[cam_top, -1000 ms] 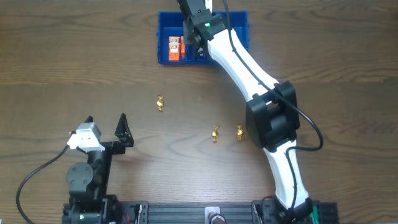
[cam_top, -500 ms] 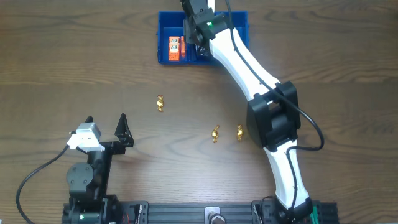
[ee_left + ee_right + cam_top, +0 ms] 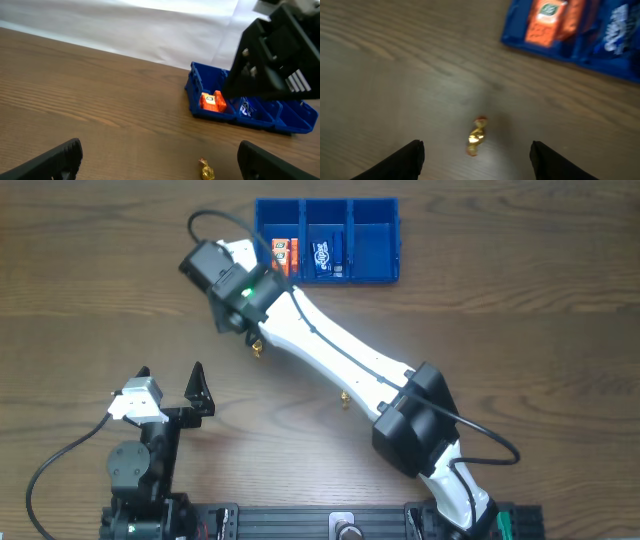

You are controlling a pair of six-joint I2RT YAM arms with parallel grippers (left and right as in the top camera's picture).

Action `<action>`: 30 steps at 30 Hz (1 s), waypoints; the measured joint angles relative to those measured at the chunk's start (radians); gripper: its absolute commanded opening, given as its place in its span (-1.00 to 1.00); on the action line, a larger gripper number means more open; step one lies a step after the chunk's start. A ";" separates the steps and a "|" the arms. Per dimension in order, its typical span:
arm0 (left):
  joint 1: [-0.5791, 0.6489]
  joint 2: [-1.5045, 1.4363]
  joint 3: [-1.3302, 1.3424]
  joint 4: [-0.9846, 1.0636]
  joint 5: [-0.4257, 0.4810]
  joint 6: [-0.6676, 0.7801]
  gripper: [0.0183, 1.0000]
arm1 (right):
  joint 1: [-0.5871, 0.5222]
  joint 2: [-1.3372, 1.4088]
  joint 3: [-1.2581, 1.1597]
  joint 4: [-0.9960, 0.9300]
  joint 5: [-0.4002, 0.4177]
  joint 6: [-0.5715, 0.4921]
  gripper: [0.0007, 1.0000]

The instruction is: Sort Candies Into Trays

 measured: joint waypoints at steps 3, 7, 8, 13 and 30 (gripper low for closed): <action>0.000 0.000 0.000 0.000 0.000 0.000 0.99 | 0.021 0.042 0.000 0.028 -0.018 0.033 0.39; 0.000 0.000 0.000 0.000 0.000 0.000 1.00 | 0.020 0.195 -0.005 0.009 -0.073 0.105 0.36; 0.000 0.000 0.000 0.000 0.000 0.000 1.00 | 0.020 0.212 -0.009 0.001 -0.080 0.117 0.36; 0.000 0.000 0.000 0.000 0.000 0.000 1.00 | 0.019 0.224 -0.013 -0.030 -0.089 0.151 0.29; 0.000 0.000 0.000 0.000 0.000 0.000 1.00 | -0.013 0.275 -0.013 -0.020 -0.110 0.216 -0.63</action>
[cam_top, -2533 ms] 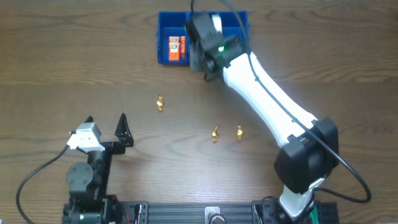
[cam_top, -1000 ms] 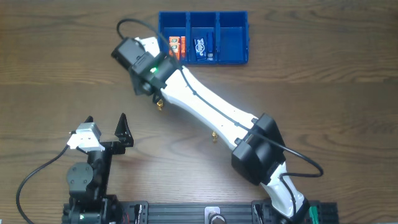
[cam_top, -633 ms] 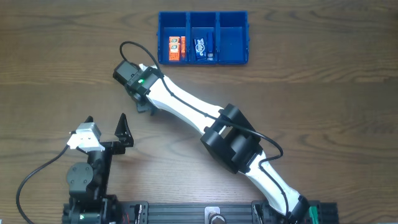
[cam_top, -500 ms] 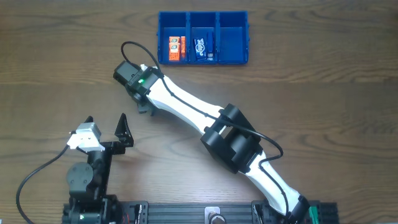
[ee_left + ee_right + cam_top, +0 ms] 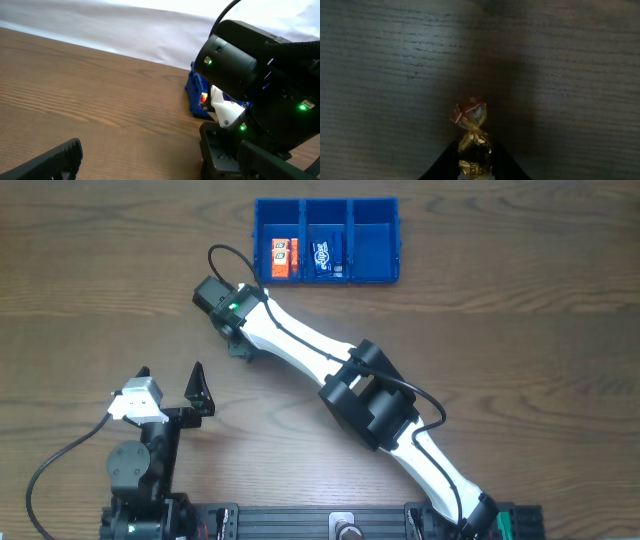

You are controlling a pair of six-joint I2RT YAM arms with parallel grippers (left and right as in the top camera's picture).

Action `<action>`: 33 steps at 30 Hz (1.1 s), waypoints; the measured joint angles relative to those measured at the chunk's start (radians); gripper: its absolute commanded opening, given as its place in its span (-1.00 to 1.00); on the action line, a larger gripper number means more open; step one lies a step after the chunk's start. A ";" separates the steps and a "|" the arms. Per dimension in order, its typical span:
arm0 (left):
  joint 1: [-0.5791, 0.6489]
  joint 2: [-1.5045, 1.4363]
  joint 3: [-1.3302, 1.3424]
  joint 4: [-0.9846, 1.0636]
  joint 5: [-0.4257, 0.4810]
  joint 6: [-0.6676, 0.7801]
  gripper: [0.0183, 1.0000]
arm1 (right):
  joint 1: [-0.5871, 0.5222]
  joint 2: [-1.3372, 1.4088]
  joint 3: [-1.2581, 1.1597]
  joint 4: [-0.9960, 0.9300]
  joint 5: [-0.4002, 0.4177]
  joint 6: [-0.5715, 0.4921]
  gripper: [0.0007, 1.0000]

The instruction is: Sort Candies Into Trays

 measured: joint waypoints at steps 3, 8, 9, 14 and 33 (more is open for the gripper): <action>0.000 0.000 0.000 0.000 0.000 0.000 0.99 | 0.000 0.000 0.000 0.000 -0.002 0.000 -0.68; 0.000 0.000 0.000 0.000 0.000 0.000 1.00 | 0.001 -0.050 -0.007 -0.054 0.036 -0.023 -0.68; 0.000 0.000 0.000 0.000 0.000 0.000 1.00 | 0.001 -0.119 -0.014 -0.079 0.072 -0.035 -0.68; 0.000 0.000 0.000 0.000 0.000 0.000 1.00 | -0.077 -0.531 0.002 -0.095 0.189 -0.152 -0.68; 0.000 0.000 0.000 0.000 0.000 0.000 0.99 | -0.519 -0.239 -0.109 0.240 0.105 -0.360 0.15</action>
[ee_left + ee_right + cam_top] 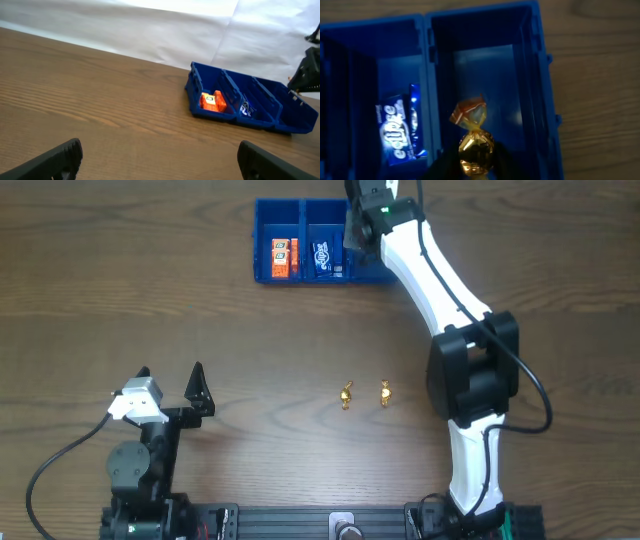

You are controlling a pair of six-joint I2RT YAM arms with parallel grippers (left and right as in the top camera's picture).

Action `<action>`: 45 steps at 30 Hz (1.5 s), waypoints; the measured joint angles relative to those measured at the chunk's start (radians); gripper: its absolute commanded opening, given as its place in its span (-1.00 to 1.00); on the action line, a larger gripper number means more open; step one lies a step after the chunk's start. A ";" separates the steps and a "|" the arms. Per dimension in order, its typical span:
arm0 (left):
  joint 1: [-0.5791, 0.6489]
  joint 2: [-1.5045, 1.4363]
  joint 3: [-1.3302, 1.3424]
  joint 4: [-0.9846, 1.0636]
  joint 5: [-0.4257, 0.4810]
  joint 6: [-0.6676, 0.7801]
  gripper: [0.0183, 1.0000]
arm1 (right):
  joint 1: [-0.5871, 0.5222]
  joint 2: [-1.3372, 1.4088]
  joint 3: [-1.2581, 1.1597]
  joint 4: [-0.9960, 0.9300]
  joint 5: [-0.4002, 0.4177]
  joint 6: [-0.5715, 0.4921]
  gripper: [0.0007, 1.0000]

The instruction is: Sort Candies Into Trays

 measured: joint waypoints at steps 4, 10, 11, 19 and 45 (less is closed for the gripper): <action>0.000 0.000 0.000 0.000 0.000 0.000 1.00 | -0.002 0.006 -0.001 0.003 -0.003 -0.008 0.52; 0.000 0.000 0.000 0.000 0.000 0.000 1.00 | 0.034 -0.079 -0.038 -0.182 -0.009 -0.008 0.52; 0.000 0.000 0.000 0.000 0.000 0.000 0.99 | 0.061 -0.150 -0.084 -0.203 -0.023 -0.008 0.53; 0.000 0.000 0.000 0.000 0.000 0.000 0.99 | 0.309 -0.559 -0.697 -0.174 -0.158 0.131 0.54; 0.000 0.000 0.000 0.000 0.000 0.000 0.99 | 0.373 -0.415 -0.939 0.085 -0.239 0.304 -0.68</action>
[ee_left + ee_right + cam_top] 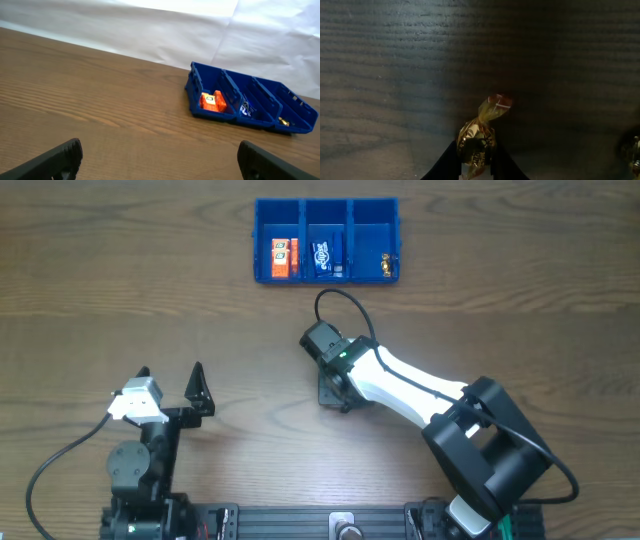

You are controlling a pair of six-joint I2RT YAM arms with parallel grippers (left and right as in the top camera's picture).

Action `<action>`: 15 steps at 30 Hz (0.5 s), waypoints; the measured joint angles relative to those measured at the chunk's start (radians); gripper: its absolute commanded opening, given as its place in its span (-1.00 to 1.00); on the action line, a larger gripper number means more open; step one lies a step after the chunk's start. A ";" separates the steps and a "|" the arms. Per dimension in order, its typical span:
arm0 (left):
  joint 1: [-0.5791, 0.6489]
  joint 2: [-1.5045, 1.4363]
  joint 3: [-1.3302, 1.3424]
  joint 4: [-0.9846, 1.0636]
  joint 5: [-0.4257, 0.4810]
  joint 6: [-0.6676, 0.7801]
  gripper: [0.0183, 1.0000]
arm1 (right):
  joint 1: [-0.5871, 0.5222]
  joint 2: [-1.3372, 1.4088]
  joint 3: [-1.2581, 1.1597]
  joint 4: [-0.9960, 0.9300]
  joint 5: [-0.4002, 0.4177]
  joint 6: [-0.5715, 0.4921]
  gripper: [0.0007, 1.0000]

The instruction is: Sort Candies Into Trays

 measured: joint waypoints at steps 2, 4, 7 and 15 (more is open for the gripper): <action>0.000 0.000 0.000 0.000 0.000 0.000 1.00 | 0.000 0.000 0.000 0.000 0.000 0.000 -0.68; 0.000 0.000 0.000 0.000 0.000 0.000 1.00 | 0.000 0.000 0.000 0.000 0.000 0.000 -0.69; 0.000 0.000 0.000 0.000 0.000 0.000 1.00 | 0.000 0.000 0.000 -0.002 0.002 0.000 -0.69; 0.000 0.000 0.000 0.000 0.000 0.000 1.00 | -0.040 -0.288 0.134 -0.199 0.156 -0.016 -0.68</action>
